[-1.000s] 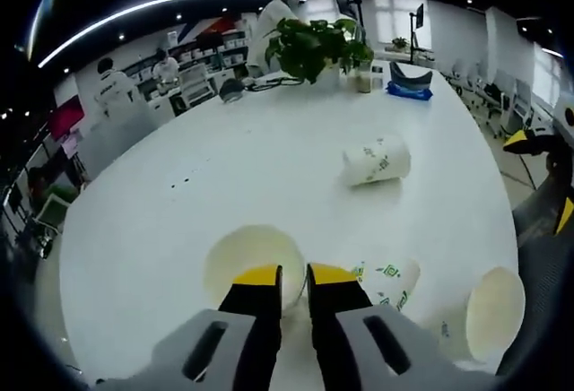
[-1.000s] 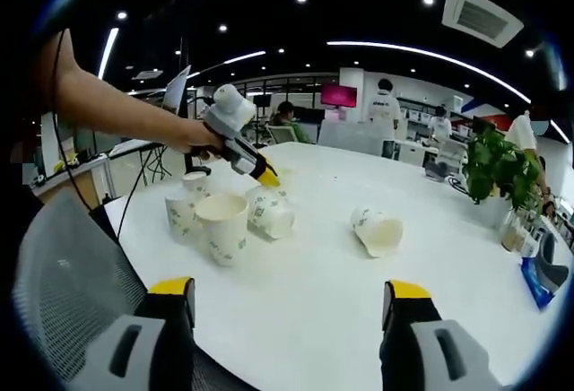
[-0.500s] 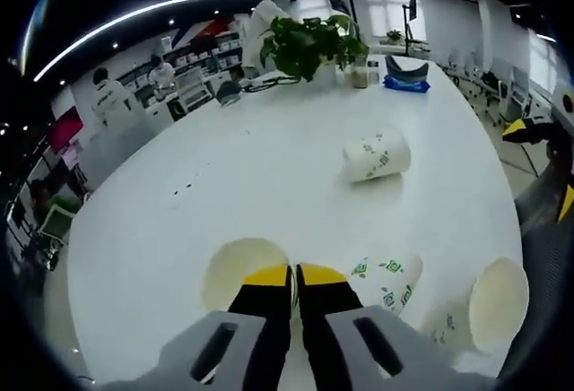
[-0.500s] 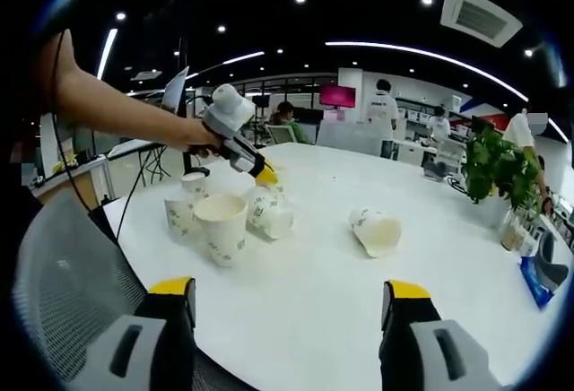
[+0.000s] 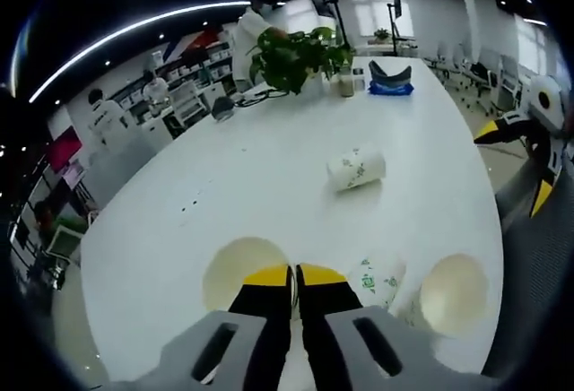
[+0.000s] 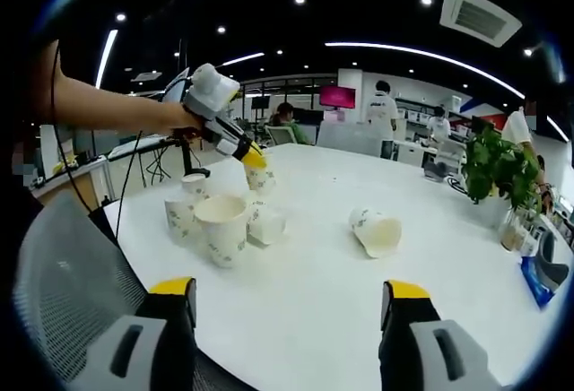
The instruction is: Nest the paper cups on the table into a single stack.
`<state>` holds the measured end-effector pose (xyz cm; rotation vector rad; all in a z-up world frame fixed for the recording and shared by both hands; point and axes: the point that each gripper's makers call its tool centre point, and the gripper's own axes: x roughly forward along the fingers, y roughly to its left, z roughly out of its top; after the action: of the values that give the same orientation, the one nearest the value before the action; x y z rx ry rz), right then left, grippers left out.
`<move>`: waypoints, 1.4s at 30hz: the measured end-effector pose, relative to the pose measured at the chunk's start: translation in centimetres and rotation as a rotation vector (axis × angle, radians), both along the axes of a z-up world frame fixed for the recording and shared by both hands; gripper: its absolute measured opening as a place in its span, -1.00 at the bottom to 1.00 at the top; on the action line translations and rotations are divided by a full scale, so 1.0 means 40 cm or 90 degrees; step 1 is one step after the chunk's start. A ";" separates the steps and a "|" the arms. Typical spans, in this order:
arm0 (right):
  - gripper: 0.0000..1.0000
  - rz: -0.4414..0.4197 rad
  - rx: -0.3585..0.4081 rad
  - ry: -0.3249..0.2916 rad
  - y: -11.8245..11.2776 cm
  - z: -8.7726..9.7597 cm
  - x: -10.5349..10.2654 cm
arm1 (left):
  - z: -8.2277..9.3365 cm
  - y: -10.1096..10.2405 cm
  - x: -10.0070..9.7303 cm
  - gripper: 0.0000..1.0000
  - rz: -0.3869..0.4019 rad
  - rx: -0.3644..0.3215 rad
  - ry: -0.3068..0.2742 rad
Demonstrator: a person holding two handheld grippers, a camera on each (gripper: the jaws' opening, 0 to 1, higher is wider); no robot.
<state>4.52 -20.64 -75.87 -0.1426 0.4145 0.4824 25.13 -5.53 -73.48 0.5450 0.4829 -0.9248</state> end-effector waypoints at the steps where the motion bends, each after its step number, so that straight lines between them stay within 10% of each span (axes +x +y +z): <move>1: 0.72 0.000 0.000 0.000 0.000 0.000 0.000 | 0.006 0.002 -0.004 -1.00 -0.002 0.002 -0.002; 23: 0.72 0.001 0.002 -0.003 0.000 0.003 0.000 | 0.187 -0.042 -0.202 -1.00 -0.094 0.006 -0.013; 42: 0.71 0.003 0.000 0.001 0.001 0.000 -0.001 | 0.163 -0.087 -0.349 -1.00 -0.161 0.012 0.033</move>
<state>4.49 -20.60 -75.87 -0.1435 0.4161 0.4876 11.16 -9.00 -66.96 0.6090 0.4764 -1.1800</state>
